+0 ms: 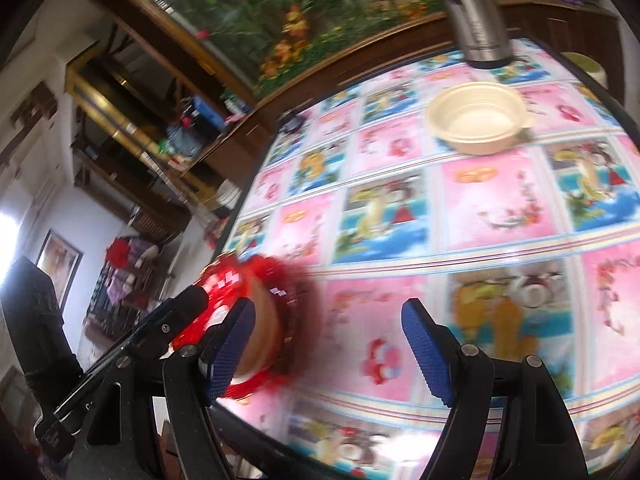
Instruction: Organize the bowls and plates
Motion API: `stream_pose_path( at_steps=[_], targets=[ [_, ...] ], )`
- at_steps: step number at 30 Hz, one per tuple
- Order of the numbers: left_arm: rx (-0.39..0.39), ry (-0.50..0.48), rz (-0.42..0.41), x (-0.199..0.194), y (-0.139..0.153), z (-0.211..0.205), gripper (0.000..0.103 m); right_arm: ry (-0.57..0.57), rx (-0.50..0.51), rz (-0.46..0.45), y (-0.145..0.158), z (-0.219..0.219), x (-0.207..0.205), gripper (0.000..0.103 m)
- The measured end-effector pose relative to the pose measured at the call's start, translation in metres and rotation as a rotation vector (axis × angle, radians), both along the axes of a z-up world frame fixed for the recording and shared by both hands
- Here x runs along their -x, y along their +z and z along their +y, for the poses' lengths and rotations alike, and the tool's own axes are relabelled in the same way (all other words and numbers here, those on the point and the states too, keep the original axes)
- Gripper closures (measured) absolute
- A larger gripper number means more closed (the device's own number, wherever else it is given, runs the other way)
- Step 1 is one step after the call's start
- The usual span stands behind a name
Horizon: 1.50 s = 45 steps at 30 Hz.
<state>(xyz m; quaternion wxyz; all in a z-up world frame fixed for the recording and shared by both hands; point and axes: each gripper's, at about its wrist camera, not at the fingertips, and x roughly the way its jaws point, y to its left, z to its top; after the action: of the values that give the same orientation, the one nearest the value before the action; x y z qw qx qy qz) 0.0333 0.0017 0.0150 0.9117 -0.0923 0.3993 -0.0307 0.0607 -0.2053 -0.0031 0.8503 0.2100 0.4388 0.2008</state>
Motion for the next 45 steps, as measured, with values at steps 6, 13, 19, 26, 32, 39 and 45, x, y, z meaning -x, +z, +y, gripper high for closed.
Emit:
stream_pose_path(
  at_steps=[6,13,19,26,32,39,45],
  targets=[
    [0.035,-0.042,0.07,-0.038,-0.018,-0.041,0.028,-0.101,-0.017,0.03,-0.008,-0.048,-0.012,0.025],
    [0.046,-0.035,0.123,-0.09,-0.038,-0.08,0.028,-0.238,-0.073,0.051,-0.013,-0.107,-0.038,0.025],
    [0.015,0.016,0.131,-0.136,-0.052,-0.106,0.028,-0.301,-0.094,0.09,-0.022,-0.139,-0.076,0.024],
    [0.019,0.043,0.133,-0.182,-0.061,-0.122,0.028,-0.329,-0.085,0.127,-0.035,-0.158,-0.132,0.024],
    [-0.005,0.085,0.138,-0.208,-0.07,-0.134,0.028,-0.338,-0.071,0.153,-0.047,-0.165,-0.175,0.026],
    [-0.033,0.108,0.133,-0.223,-0.081,-0.139,0.028,-0.32,-0.012,0.159,-0.063,-0.157,-0.207,0.029],
    [-0.044,0.105,0.127,-0.23,-0.086,-0.14,0.028,-0.313,0.044,0.157,-0.073,-0.152,-0.221,0.033]
  ],
)
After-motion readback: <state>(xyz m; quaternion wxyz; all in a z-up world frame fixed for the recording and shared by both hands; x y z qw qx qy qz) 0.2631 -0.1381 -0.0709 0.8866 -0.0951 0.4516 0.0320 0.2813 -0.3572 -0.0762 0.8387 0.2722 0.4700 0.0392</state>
